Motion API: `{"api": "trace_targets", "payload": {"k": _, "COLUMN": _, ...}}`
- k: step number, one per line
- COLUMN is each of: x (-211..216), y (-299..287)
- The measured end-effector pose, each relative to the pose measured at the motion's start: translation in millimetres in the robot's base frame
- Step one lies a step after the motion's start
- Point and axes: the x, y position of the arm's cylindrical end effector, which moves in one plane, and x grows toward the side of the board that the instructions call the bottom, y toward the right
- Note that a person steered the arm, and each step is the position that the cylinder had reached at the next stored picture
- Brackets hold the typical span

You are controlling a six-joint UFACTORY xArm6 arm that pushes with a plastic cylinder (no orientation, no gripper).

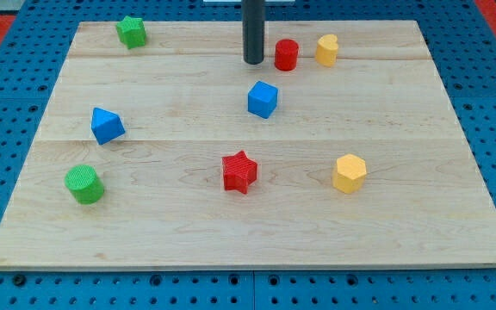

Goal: Push the blue cube down a bit

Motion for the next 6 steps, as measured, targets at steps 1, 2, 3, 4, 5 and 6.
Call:
{"api": "trace_targets", "payload": {"k": 1, "x": 0, "y": 31}}
{"api": "trace_targets", "payload": {"k": 2, "x": -5, "y": 60}}
{"api": "trace_targets", "payload": {"k": 3, "x": -4, "y": 77}}
{"api": "trace_targets", "payload": {"k": 4, "x": 58, "y": 18}}
{"api": "trace_targets", "payload": {"k": 5, "x": 134, "y": 20}}
{"api": "trace_targets", "payload": {"k": 6, "x": 183, "y": 19}}
